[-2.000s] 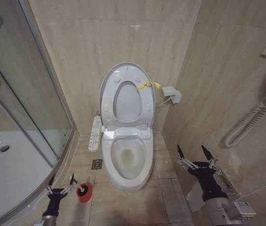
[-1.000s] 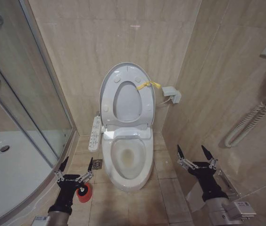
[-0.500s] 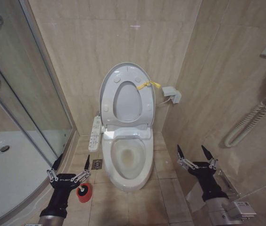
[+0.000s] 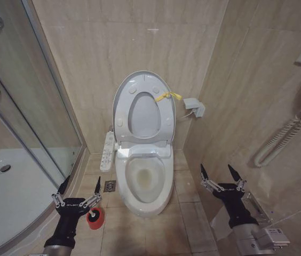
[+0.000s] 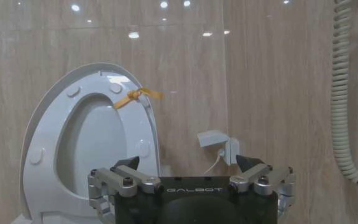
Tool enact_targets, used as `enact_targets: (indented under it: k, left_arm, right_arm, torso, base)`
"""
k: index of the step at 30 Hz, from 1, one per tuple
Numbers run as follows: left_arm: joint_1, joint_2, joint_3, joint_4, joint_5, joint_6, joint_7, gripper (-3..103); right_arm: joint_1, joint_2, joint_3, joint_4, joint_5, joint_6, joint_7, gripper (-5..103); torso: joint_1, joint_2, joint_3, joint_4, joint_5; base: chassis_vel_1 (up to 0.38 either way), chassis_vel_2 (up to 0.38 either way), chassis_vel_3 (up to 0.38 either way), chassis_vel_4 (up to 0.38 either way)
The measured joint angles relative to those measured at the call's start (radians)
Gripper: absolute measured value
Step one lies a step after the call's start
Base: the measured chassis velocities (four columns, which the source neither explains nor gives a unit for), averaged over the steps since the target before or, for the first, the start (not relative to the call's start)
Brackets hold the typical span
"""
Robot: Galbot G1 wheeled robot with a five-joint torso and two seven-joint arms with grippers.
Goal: Open the toilet lid, clean the toilet bowl with a toilet brush, close the toilet lid, and flush.
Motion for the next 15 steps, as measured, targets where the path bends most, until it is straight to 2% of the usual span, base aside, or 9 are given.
enact_targets:
  k: [15]
  left_arm:
    - [-0.001,0.000,0.000,0.002,0.000,0.000,0.000,100]
  right_arm:
    - [0.000,0.000,0.000,0.000,0.000,0.000,0.000,100]
  torso:
    - [0.000,0.000,0.000,0.0000,0.0000]
  base:
    - [0.000,0.000,0.000,0.000]
